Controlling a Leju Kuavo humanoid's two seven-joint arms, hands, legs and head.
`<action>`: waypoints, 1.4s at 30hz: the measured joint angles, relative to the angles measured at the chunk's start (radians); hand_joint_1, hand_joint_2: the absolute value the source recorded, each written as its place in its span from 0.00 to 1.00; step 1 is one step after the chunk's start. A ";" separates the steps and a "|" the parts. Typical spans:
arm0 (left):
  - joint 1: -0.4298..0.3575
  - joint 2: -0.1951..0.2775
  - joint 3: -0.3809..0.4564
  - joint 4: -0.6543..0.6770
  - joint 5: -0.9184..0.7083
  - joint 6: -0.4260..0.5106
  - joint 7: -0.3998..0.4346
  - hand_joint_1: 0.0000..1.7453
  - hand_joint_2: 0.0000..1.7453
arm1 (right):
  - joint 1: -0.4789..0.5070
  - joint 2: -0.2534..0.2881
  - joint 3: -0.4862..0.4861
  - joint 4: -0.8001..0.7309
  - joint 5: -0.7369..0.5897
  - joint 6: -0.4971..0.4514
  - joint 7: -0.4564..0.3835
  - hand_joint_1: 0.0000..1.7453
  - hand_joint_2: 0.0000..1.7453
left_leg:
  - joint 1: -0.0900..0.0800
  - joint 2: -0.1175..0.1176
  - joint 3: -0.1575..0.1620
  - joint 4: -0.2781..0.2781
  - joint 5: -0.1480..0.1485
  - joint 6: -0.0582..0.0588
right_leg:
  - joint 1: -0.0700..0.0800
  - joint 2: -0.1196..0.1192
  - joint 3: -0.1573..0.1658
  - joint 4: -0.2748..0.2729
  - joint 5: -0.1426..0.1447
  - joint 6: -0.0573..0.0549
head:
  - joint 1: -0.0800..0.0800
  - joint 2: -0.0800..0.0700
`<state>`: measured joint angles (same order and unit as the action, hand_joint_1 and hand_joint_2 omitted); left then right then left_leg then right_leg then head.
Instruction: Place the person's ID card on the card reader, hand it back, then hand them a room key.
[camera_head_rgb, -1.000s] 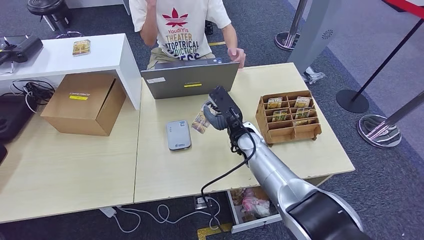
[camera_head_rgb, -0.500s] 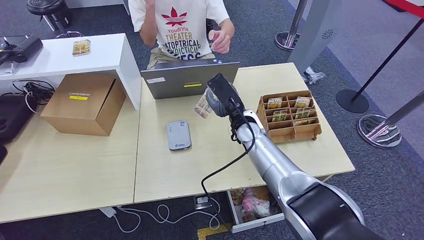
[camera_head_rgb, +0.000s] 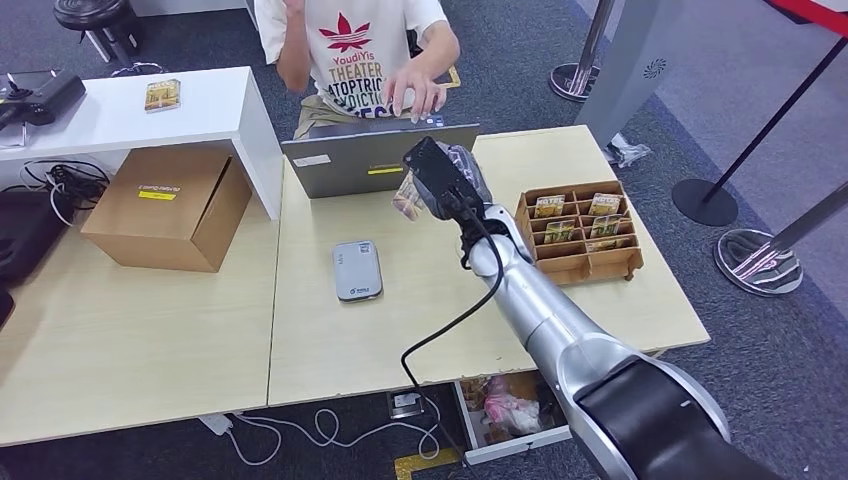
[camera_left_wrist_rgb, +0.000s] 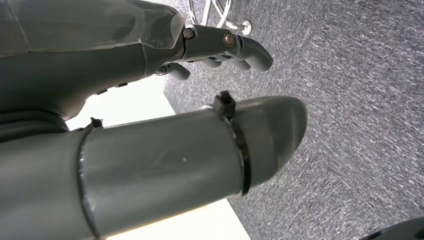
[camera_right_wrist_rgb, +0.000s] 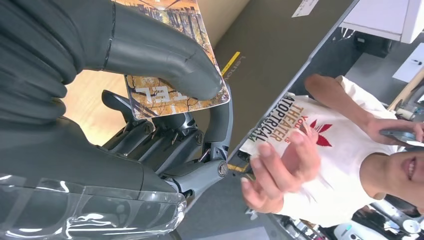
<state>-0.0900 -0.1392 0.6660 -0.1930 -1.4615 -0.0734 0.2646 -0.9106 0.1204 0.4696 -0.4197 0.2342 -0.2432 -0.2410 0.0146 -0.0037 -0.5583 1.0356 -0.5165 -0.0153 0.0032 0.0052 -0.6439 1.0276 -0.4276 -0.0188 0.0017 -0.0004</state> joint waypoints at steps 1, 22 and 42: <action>0.000 0.000 0.000 0.000 0.002 0.001 0.002 0.00 0.00 | -0.003 0.002 0.001 -0.001 0.006 0.000 0.003 1.00 1.00 | 0.000 0.000 0.000 0.000 0.000 0.000 | 0.000 0.000 0.000 0.000 0.000 0.000 | 0.000 0.000; 0.002 0.000 0.001 0.000 0.012 0.013 0.010 0.00 0.00 | -0.062 0.048 0.031 -0.001 0.082 0.005 0.028 1.00 1.00 | 0.000 0.000 0.000 0.000 0.000 0.000 | 0.000 0.000 0.000 0.000 0.000 0.000 | 0.000 0.000; 0.005 0.000 0.000 0.000 -0.023 0.012 -0.003 0.00 0.00 | -0.095 0.017 0.031 0.027 0.101 -0.006 0.098 1.00 1.00 | 0.000 0.000 0.001 0.000 0.000 0.000 | 0.000 0.000 0.000 0.000 0.000 0.000 | 0.000 0.000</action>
<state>-0.0846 -0.1392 0.6664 -0.1930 -1.4847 -0.0612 0.2617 -1.0054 0.1371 0.5010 -0.3925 0.3354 -0.2494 -0.1426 0.0145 -0.0037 -0.5577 1.0357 -0.5162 -0.0155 0.0032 0.0052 -0.6440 1.0278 -0.4276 -0.0189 0.0018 -0.0004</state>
